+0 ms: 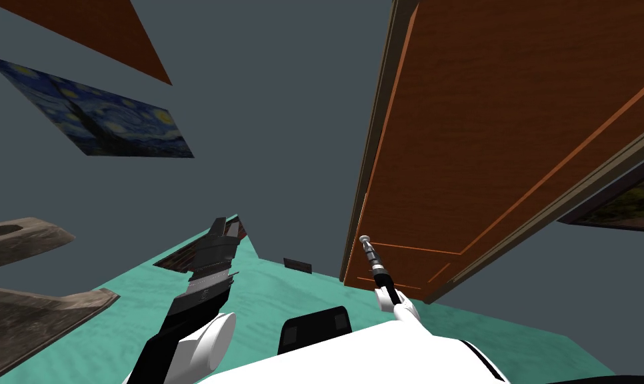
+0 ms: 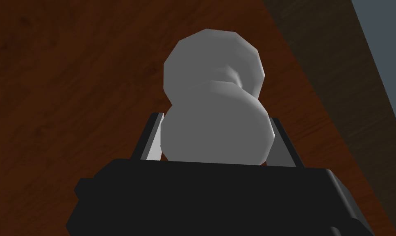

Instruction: Pull the door open

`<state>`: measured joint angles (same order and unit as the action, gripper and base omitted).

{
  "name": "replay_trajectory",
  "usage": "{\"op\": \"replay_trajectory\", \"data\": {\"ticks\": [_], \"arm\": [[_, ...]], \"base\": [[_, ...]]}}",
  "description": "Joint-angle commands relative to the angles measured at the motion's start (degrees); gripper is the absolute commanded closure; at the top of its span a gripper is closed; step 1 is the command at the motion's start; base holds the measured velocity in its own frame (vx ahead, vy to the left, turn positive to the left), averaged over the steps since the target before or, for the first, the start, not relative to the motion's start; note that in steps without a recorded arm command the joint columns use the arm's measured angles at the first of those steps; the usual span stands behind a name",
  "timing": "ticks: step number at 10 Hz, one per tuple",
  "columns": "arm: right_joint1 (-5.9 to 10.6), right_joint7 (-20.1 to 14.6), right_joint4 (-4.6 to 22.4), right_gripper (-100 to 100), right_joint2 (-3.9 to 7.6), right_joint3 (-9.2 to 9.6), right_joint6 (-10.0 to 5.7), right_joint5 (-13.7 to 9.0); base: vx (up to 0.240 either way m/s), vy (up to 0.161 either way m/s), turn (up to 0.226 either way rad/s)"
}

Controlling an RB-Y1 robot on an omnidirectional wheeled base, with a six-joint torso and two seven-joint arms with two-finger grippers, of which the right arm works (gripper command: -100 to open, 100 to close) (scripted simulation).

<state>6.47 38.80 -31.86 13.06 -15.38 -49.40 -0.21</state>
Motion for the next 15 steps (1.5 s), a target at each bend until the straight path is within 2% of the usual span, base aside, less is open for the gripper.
{"op": "replay_trajectory", "data": {"ticks": [1,3,4,5,8,9,10,13,14,15], "arm": [[-0.05,-2.9,0.0,100,-0.16,0.61,0.06,-0.7],[-0.06,-5.7,0.0,100,-0.09,0.93,0.07,-1.3],[-0.06,-5.9,0.0,100,-0.09,0.93,0.07,-1.3],[-0.07,-8.1,-0.1,100,-0.02,1.25,0.07,-1.8],[-0.1,-12.4,-0.1,100,0.12,1.89,0.08,-2.9],[-0.1,-12.7,-0.1,100,0.12,1.89,0.08,-2.9],[-0.11,-14.9,-0.1,100,0.19,2.21,0.09,-3.4],[-0.14,-19.2,-0.1,100,0.34,2.88,0.1,-4.5],[-0.14,-19.7,-0.1,100,0.34,2.88,0.1,-4.5],[-0.15,-21.7,-0.2,100,0.41,3.22,0.1,-5.1]], "base": [[-0.035,-0.013,0.04],[-0.024,-0.008,0.027],[-0.019,-0.002,0.012],[-0.02,-0.001,0.018],[-0.028,-0.01,0.035],[-0.021,-0.01,0.011],[-0.025,-0.004,0.034],[-0.029,-0.011,0.028],[-0.022,-0.012,0.02],[-0.025,-0.01,0.033]]}}
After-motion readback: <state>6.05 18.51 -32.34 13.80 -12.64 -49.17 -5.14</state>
